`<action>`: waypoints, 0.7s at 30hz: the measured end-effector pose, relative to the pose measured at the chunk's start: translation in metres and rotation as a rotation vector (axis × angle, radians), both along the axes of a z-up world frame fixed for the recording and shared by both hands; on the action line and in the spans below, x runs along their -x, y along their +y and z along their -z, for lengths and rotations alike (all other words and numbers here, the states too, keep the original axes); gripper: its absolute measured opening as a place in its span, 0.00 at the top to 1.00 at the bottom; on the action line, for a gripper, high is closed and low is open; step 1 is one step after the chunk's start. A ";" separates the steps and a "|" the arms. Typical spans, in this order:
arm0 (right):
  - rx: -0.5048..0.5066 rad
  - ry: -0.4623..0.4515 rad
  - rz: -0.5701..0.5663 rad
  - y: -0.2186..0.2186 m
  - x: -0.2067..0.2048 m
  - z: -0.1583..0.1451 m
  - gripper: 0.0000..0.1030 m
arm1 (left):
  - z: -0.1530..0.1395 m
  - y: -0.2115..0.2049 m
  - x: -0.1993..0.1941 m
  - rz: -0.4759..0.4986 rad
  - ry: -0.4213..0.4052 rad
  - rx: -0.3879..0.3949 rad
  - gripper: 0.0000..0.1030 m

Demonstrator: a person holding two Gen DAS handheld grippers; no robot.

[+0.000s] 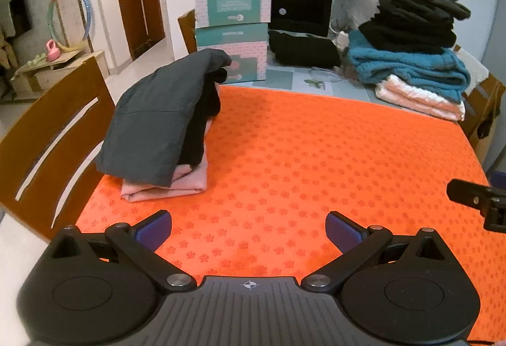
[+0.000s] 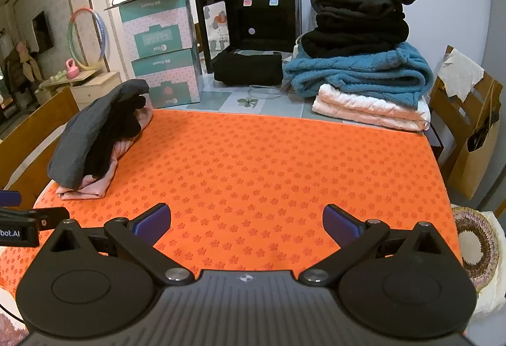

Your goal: Fold clothes

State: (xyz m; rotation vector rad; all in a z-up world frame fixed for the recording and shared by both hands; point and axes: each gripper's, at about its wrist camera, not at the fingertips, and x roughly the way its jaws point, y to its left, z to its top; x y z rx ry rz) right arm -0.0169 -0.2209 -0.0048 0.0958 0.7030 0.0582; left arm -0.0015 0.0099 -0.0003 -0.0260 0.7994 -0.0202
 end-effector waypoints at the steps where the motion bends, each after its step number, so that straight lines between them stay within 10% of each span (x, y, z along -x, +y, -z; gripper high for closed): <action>1: -0.001 0.001 0.000 0.000 0.000 0.000 0.00 | 0.000 0.003 0.000 0.000 -0.006 0.014 0.00; 21: -0.006 0.004 -0.002 0.000 0.003 -0.002 0.00 | 0.003 0.000 -0.001 -0.051 0.045 -0.020 0.00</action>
